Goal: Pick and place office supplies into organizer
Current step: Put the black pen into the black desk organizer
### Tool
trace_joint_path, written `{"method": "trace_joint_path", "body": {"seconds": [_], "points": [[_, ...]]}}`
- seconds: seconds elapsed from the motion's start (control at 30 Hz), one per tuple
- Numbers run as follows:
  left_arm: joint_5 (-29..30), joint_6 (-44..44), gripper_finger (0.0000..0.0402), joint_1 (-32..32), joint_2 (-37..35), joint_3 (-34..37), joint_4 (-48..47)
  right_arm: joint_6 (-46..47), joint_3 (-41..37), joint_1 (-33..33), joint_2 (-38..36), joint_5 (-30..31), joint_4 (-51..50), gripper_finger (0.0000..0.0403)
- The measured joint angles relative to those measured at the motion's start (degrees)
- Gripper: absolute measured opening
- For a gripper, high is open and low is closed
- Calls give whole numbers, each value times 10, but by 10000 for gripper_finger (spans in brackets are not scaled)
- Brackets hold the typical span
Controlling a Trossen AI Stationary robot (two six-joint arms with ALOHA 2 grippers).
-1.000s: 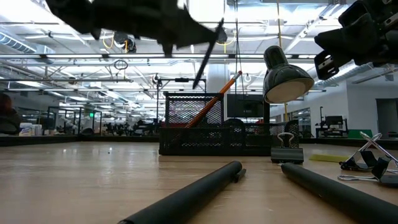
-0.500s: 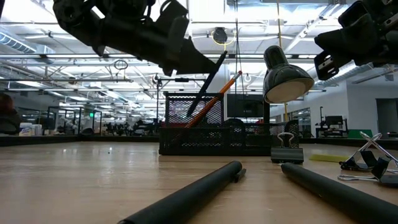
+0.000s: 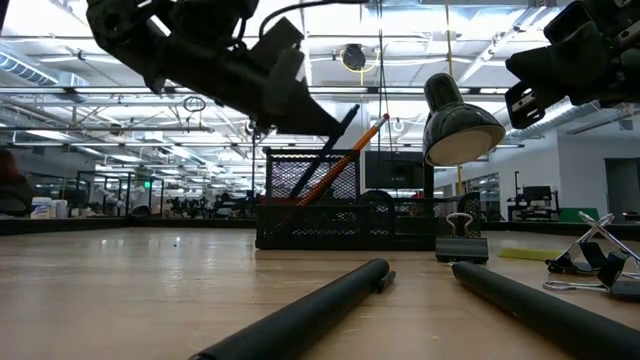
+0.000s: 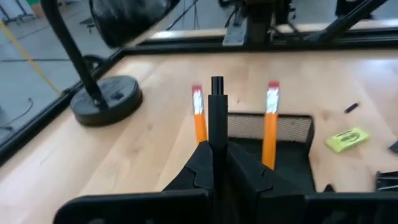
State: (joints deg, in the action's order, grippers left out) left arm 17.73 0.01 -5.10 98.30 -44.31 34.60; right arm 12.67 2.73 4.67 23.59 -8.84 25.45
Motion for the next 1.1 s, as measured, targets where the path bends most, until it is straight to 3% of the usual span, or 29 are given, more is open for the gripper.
{"method": "trace_joint_path", "body": {"seconds": [0.3, 0.9, 1.1], "points": [[6, -36, 10, 2, 52, -1, 58, 1, 0, 0, 1, -2, 1, 20], [5, -41, 140, -5, 47, 0, 61, 1, 0, 0, 1, -4, 9, 20], [40, -11, 175, -22, -21, -5, 40, 1, 0, 0, 1, -4, 10, 20]]}}
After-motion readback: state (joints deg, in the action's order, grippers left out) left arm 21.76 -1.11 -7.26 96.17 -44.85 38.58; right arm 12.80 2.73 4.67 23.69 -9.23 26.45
